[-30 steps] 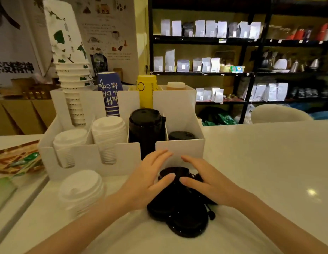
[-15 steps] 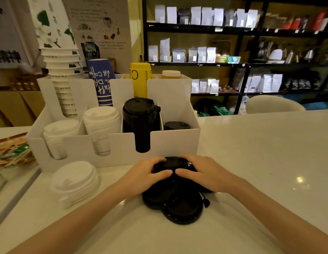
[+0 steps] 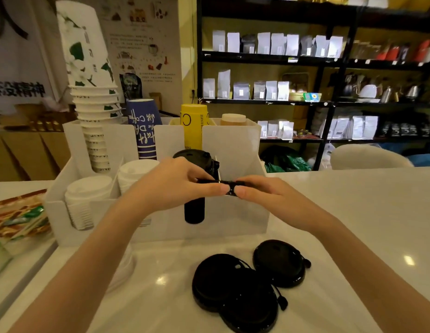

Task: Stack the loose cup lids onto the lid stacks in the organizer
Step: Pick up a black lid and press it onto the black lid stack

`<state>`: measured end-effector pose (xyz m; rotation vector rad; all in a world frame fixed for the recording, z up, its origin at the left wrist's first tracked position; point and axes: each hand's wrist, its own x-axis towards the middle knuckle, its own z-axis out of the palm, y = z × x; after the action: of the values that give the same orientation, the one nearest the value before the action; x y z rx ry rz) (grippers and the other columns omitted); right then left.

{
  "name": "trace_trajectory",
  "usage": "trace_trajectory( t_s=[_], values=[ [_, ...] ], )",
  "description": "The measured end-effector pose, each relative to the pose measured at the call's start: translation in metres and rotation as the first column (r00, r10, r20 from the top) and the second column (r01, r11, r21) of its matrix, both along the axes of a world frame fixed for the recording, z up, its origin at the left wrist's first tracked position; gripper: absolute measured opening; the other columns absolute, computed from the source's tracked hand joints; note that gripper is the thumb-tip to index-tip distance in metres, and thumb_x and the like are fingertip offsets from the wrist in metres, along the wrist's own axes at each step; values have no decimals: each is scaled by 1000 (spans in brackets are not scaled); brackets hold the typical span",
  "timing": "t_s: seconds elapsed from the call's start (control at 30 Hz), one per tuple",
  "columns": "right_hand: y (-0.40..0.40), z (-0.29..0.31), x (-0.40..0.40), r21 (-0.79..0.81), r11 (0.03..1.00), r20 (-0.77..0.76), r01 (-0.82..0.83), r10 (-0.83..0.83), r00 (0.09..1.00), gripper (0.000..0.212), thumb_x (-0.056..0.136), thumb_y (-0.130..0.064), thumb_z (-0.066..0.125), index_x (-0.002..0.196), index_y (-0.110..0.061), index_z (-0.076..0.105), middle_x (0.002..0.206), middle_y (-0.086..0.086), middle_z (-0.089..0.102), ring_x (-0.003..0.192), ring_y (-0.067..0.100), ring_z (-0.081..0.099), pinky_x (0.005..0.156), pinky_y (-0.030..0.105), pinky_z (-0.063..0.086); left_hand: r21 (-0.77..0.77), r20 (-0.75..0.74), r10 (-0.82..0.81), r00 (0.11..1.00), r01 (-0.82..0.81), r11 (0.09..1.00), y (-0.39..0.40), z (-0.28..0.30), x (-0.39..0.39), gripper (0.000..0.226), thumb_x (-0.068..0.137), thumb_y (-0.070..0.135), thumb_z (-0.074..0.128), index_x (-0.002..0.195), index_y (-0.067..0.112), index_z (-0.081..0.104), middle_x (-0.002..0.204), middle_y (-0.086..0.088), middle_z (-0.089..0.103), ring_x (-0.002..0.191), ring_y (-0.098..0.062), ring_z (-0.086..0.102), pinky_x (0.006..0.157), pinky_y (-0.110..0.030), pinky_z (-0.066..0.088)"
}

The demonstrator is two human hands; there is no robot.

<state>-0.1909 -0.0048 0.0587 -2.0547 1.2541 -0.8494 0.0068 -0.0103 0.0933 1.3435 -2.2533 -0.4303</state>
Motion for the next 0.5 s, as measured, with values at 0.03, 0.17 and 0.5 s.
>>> trace_trajectory(
  t_s=[0.03,0.17,0.5],
  values=[
    [-3,6,3,-29,1000,26,-1,2,1000,54,69,-59,47,114,-31,56,108,-10,64,100,3,57,89,24,44,-29,-29,5,1000,-6,1000,2,7,3,58,55,66,49,98,32,67,76,0,72,69,-11,62,63,-26,49],
    [-18,24,13,-166,985,128,57,-35,991,56,68,-53,55,119,-31,50,111,-16,60,105,3,56,90,27,48,-219,-104,33,994,-55,974,-3,14,13,49,70,55,54,114,33,58,82,21,59,71,11,49,64,3,39],
    [-66,-6,46,-264,940,334,214,-120,935,39,81,-37,57,119,-31,51,114,-16,52,105,-2,46,95,23,40,-342,-313,196,929,-303,890,-43,-25,14,55,75,51,57,123,24,53,119,-1,65,103,-13,55,85,-25,42]
  ],
)
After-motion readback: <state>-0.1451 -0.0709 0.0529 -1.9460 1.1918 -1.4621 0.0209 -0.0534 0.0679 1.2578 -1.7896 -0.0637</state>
